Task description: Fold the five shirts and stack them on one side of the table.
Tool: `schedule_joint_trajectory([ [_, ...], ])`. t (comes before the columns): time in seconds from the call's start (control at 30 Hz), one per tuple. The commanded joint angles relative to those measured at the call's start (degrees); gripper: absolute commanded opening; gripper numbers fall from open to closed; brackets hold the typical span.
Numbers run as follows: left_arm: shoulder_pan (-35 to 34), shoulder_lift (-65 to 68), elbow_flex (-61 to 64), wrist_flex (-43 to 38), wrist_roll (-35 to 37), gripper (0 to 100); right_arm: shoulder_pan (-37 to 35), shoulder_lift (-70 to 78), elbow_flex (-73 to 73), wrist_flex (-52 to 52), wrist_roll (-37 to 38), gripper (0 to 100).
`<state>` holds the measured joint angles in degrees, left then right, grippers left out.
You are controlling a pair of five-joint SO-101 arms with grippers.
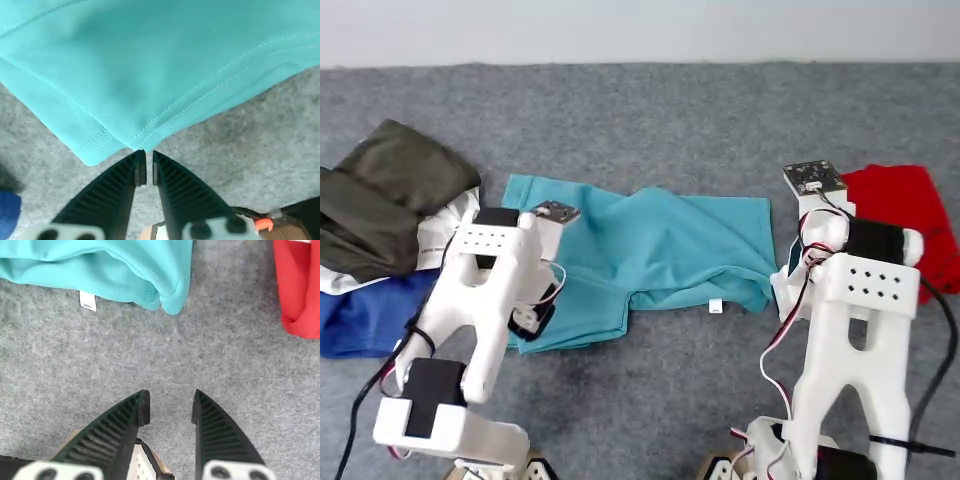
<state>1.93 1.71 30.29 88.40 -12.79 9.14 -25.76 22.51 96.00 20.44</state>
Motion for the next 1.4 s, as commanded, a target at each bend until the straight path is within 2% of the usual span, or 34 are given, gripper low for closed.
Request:
schedule_joint_trajectory([
  [0.0, 0.79, -2.11, 3.12, -2.02, -0.62, 3, 0.66, -1.01, -2.11, -0.66, 0.09, 15.5],
  [0.23, 0.7, -2.11, 9.36, -6.59, -0.7, 3, 0.31, -1.01, -2.11, -0.66, 0.18, 15.5],
  [0.47, 0.62, -2.2, 7.69, -6.95, -0.79, 13, 0.31, -1.01, -2.11, -0.66, 0.18, 15.5],
  [0.77, 0.0, -2.73, 6.9, -6.68, -0.79, 13, 0.31, -1.01, -2.11, -0.57, 0.18, 15.5],
  [0.97, 1.32, -2.73, 0.22, 4.13, -0.79, 13, 0.31, -1.01, -2.02, -0.57, 0.18, 15.5],
  [1.03, 0.62, -2.73, -2.42, 5.1, -0.79, 13, 0.31, -1.01, -2.02, -0.57, 0.18, 15.5],
  [1.17, -0.35, -2.2, -4.09, 2.99, -1.58, 13, 0.31, -1.01, -2.02, -0.57, 0.18, 15.5],
  [1.37, -0.35, -2.2, -0.22, -1.58, -4.57, 13, 0.57, -1.01, -2.02, -0.31, 0.18, 15.5],
])
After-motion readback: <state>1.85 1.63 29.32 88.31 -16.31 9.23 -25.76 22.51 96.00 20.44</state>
